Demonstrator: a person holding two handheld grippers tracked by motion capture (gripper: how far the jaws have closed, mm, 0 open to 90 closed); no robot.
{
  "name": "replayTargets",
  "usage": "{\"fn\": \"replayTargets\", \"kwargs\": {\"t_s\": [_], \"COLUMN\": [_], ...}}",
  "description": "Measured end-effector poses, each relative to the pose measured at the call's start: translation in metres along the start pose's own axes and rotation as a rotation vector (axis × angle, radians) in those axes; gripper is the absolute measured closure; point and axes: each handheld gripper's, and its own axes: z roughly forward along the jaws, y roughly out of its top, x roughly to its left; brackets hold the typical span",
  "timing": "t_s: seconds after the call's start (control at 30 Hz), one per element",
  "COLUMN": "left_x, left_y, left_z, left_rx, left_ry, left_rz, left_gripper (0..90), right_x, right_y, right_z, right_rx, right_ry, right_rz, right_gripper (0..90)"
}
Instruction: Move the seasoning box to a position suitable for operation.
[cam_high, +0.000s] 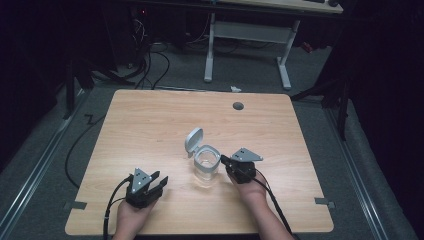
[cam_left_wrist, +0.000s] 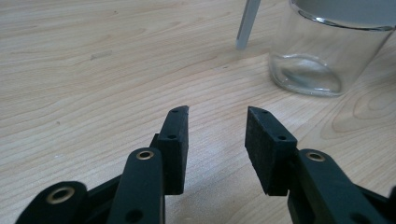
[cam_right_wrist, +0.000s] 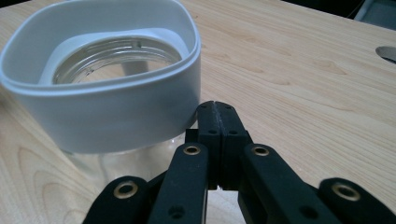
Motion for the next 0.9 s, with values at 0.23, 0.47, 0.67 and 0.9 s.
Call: {"fn": "replayTargets", "kwargs": {"t_s": [0.23, 0.47, 0.67, 0.9], "left_x": [-0.001, -0.003, -0.003, -0.004], "left_y": [0.0, -0.001, -0.002, -0.002], "left_z": [0.0, 0.0, 0.0, 0.0], "left_rx": [0.0, 0.004, 0.014, 0.016], "left_ry": [-0.005, -0.011, -0.014, -0.018], "left_rz": [-0.004, -0.012, -0.003, -0.003], "left_gripper": [59.1, 59.1, 60.1, 61.4], "right_x": [0.014, 0.029, 0.035, 0.046], "right_y": [-0.005, -0.012, -0.015, -0.015], "right_z": [-0.009, -0.015, -0.015, -0.016], "right_rx": [-0.015, -0.026, -0.023, -0.031], "right_ry": [0.022, 0.051, 0.06, 0.083], "right_rz": [-0.008, -0.008, -0.015, -0.023], "right_gripper": [90.0, 90.0, 90.0, 90.0]}}
